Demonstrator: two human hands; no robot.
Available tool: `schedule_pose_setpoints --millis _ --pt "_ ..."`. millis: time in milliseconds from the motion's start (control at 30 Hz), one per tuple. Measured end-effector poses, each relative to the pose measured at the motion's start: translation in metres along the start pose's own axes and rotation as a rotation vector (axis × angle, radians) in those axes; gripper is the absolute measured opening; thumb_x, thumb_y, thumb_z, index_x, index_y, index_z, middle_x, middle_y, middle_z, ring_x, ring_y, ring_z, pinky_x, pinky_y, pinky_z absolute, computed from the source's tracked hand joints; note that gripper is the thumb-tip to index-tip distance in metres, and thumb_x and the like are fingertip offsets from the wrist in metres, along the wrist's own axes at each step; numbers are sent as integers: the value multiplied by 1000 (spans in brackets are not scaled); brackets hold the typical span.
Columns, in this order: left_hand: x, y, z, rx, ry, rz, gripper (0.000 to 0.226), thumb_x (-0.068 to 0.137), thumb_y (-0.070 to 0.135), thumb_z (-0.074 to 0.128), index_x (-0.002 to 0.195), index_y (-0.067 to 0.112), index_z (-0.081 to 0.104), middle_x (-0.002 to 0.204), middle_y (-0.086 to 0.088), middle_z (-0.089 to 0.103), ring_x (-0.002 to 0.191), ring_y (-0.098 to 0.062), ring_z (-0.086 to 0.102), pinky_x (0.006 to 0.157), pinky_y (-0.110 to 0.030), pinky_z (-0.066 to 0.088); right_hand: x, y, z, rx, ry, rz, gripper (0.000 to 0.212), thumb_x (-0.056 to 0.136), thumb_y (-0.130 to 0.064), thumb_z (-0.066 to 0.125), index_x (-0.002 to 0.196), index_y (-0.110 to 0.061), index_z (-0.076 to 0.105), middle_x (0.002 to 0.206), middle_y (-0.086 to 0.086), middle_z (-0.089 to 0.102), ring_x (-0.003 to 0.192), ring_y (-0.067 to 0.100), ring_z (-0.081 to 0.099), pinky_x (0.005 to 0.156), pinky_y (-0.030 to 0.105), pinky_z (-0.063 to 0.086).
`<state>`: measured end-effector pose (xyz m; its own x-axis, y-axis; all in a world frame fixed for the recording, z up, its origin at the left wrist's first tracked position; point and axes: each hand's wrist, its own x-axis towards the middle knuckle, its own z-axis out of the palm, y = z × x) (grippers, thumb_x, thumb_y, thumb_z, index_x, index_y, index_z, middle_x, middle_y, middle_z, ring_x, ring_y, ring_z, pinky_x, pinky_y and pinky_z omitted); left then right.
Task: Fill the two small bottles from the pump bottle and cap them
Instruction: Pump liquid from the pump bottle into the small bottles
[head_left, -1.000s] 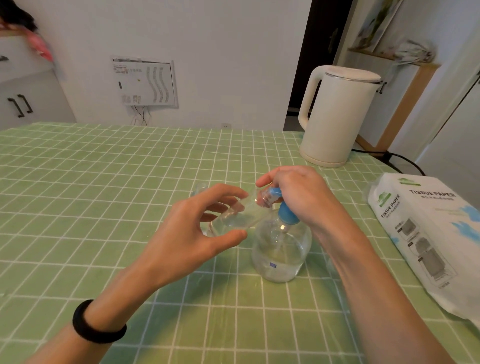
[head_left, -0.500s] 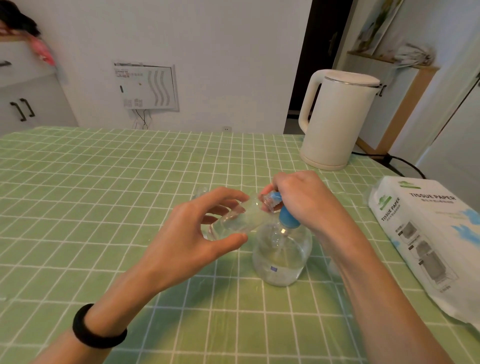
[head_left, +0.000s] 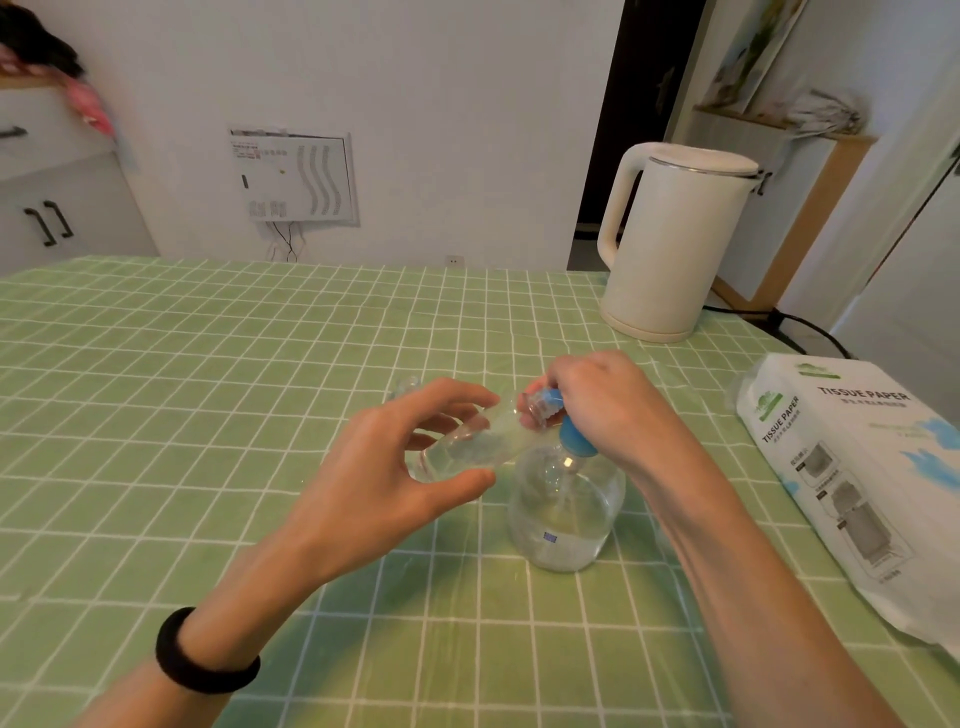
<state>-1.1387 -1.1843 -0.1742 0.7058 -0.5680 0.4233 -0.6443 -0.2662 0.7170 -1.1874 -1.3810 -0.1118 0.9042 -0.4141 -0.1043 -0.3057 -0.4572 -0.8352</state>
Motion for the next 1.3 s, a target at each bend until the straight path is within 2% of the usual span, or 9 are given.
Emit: schedule_pose_setpoints --millis 67,133,200,433,533,667,800,1067,1300 --pt "0 1 0 -13 0 1 50 78 48 79 126 46 65 118 22 73 112 -5 71 95 -33 61 4 1 0 2 13 -20 40 97 -20 45 94 10 71 98 26 75 70 16 58 81 56 55" --pt "1 1 -1 -16 2 4 51 78 50 78 127 46 65 119 22 73 112 -5 71 96 -34 61 7 3 -1 3 24 -56 42 99 -20 45 81 -6 80 75 -2 79 56 -3 60 66 34 47" --pt "1 1 -1 -16 0 4 51 78 50 78 127 45 65 118 22 73 112 -4 71 96 -34 61 8 3 -1 15 29 -71 43 100 -20 46 77 -13 81 67 -15 76 55 -13 59 63 25 41" --pt "1 0 -1 -4 -5 -1 52 78 48 79 128 42 66 117 22 73 111 -1 70 95 -29 60 7 3 1 62 -27 -50 44 93 -11 49 59 -16 77 64 -3 77 65 9 68 74 38 55" --pt "0 0 0 16 -4 -6 50 80 43 81 127 44 66 118 23 73 111 -1 70 95 -30 60 4 4 2 74 -29 -40 42 95 -11 49 65 -15 78 67 -1 79 70 13 70 80 44 57" --pt "0 2 0 2 -6 -4 50 79 46 80 127 47 65 119 24 73 112 -2 70 95 -32 60 6 4 0 60 -9 -76 43 99 -13 48 73 -16 81 62 -17 75 58 -12 64 63 25 43" --pt "0 2 0 -13 -1 1 52 77 51 77 127 47 64 119 23 72 112 -2 71 96 -32 61 9 4 -1 40 23 -124 45 100 -15 48 68 -19 80 57 -27 69 59 -19 60 57 20 43" --pt "0 0 0 -1 -3 -5 51 77 53 76 126 49 63 118 24 72 112 -1 70 95 -30 60 5 5 3 145 -54 -79 40 92 -8 49 66 -15 77 65 0 77 53 -2 65 74 33 49" --pt "1 1 1 -4 -2 -1 53 77 52 77 128 49 62 120 24 72 113 -1 70 95 -27 60 7 3 1 74 16 -81 39 100 -15 47 79 -24 78 61 -31 68 64 -16 63 64 22 40"
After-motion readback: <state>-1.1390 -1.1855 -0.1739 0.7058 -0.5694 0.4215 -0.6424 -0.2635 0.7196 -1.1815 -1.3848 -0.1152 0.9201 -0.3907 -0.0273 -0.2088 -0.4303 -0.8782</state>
